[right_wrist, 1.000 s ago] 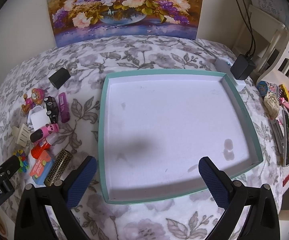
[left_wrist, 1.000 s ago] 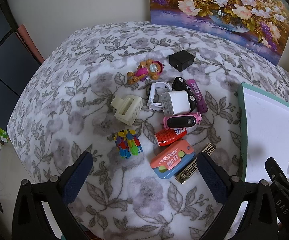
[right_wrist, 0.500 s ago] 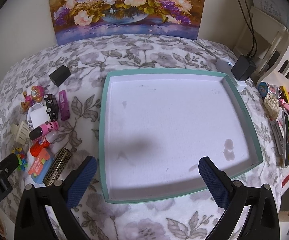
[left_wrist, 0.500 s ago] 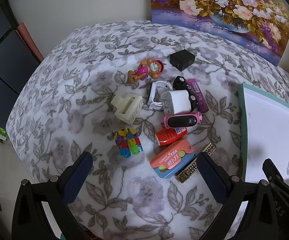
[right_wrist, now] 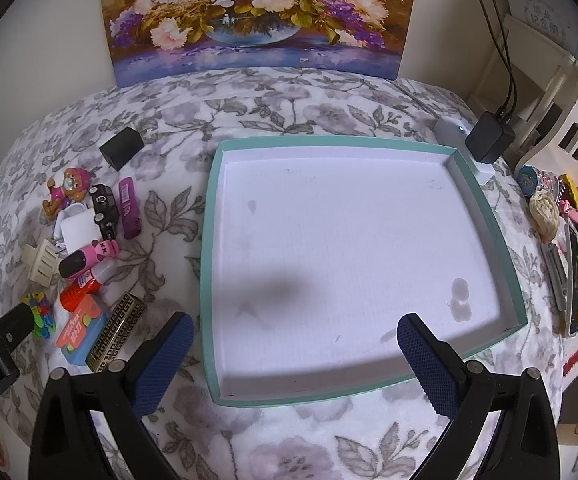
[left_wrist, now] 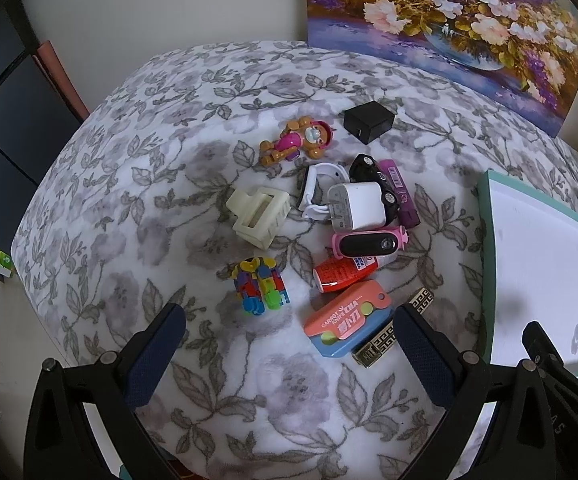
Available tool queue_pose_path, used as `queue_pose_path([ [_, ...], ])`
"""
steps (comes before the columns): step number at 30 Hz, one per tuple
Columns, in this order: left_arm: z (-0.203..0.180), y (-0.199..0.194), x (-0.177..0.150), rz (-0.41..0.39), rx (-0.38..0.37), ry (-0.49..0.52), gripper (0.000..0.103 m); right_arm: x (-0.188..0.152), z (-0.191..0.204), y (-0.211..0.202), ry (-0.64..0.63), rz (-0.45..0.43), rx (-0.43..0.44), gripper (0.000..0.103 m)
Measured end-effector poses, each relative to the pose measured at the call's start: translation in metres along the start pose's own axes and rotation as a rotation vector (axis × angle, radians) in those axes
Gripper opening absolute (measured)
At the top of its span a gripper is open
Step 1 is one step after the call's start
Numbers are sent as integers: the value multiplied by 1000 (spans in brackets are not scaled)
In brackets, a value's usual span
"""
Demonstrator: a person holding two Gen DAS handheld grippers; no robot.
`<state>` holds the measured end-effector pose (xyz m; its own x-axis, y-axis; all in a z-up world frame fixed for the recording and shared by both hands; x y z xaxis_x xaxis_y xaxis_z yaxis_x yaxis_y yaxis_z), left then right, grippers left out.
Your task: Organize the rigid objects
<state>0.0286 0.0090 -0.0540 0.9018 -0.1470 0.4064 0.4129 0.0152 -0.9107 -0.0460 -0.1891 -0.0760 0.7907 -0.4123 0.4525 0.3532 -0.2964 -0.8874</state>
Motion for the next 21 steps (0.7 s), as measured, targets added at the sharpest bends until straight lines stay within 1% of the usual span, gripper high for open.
queue_pose_path([
  [7,5,-2,1,-7,5,-23,103,0,2,-1,-4,-4,4,103],
  [9,11,-3,3,-13,10,-47,103,2,5,-7,-11,-32,16,103],
  [11,19,-4,5,-19,17,-84,103,5,14,-17,-38,-82,42,103],
  [12,25,-4,6,-20,19,-108,103,6,22,-21,-63,-110,63,103],
  [14,33,0,7,-14,20,-143,103,7,39,-23,-114,-129,99,103],
  [17,42,12,6,18,34,-182,103,5,68,-15,-178,-109,171,103],
  [19,49,24,2,56,56,-208,103,0,88,-6,-220,-73,222,103],
  [21,55,33,-2,84,71,-227,103,-5,104,3,-260,-40,251,103],
])
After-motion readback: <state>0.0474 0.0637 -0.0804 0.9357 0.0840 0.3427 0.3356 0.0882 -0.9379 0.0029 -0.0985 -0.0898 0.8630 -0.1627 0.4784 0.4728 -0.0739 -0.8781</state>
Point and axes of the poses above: each gripper's, at about its wrist camera, not at the fingertips, and y roughly the way its jaws point, z to its left, x to its top, the point moved 6 cm from there along y, roughly the way its jaws point, and after that the axes turned 4 degrees about -y, right-handed, at the moved point
